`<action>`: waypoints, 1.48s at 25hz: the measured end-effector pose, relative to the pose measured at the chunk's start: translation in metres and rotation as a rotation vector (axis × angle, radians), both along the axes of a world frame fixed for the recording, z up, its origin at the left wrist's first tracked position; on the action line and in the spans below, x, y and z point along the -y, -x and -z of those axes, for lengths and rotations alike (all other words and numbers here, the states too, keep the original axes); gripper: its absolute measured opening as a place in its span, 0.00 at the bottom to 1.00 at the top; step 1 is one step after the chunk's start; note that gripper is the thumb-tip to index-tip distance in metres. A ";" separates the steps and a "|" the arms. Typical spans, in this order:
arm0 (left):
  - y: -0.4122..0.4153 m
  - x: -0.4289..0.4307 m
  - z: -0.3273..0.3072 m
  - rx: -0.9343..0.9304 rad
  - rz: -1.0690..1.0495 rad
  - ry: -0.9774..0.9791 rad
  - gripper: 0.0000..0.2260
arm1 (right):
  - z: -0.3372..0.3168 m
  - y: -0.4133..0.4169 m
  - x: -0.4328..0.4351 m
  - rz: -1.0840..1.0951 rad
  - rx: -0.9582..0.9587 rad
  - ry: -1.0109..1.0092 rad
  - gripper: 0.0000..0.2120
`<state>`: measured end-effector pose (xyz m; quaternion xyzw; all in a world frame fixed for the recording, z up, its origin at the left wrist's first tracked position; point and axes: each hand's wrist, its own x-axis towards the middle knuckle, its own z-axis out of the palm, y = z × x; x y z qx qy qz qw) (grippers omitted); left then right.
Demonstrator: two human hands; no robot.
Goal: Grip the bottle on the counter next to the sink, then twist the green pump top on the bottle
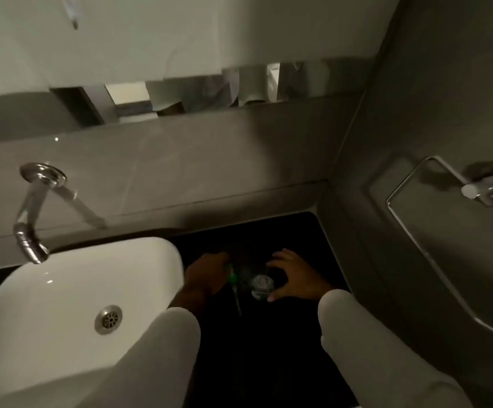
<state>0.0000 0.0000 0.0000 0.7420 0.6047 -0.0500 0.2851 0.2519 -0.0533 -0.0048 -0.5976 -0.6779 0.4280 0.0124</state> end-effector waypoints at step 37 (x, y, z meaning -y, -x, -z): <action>-0.052 -0.007 0.032 0.693 -0.234 -0.134 0.08 | 0.040 0.007 -0.046 0.260 -0.066 0.175 0.48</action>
